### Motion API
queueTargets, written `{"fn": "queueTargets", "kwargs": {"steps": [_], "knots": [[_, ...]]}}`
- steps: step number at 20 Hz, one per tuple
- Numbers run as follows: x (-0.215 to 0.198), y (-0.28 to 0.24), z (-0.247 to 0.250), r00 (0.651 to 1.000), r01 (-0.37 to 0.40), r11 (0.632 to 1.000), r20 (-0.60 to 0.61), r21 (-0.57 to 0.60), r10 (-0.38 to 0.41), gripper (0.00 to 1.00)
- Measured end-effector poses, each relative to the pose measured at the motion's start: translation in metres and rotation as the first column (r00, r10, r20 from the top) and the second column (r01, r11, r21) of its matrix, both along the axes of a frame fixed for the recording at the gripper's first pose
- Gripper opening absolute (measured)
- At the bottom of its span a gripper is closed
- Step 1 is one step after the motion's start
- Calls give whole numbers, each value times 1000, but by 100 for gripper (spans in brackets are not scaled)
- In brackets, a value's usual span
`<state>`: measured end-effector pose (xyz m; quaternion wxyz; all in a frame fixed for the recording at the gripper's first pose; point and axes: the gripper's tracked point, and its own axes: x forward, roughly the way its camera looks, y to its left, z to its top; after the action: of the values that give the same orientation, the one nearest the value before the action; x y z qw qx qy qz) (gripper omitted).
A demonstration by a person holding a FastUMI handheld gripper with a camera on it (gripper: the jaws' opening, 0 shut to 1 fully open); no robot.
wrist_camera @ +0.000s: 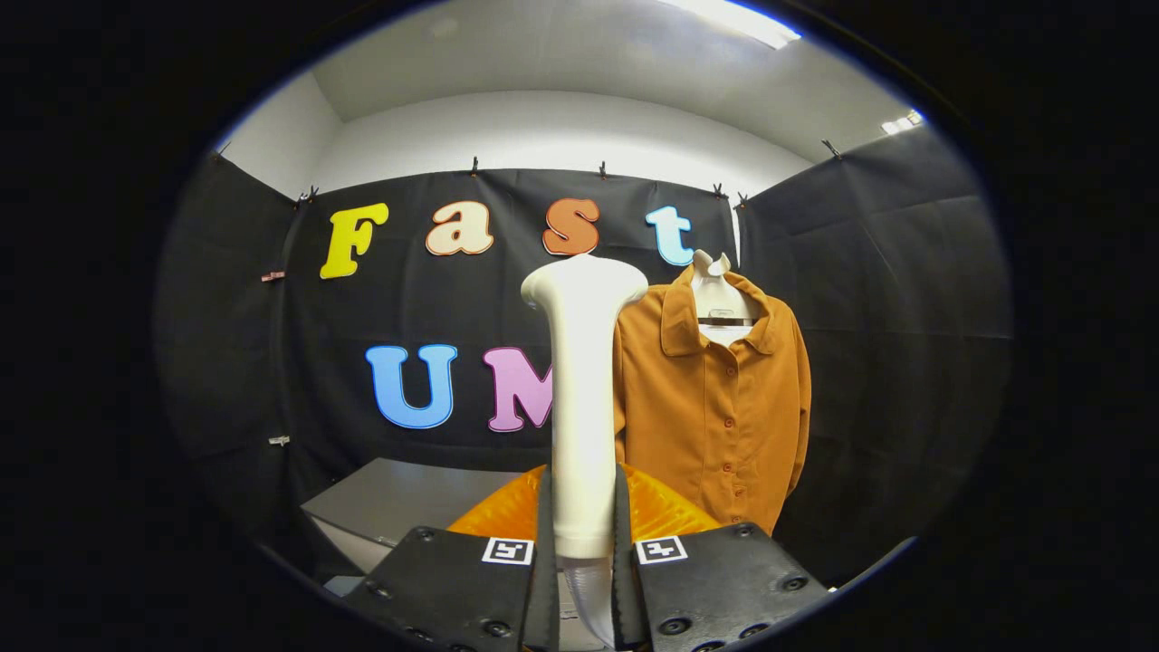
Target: Iron the clothes twice with a garment steamer, once on the left side and once on the right side.
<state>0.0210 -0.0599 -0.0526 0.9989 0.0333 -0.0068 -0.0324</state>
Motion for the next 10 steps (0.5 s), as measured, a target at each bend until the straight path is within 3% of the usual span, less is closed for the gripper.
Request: {"fn": "queueTargets", "kwargs": {"steps": [10], "knots": [[0, 7, 1, 1000, -9, 1000, -4, 1, 9, 26]]}}
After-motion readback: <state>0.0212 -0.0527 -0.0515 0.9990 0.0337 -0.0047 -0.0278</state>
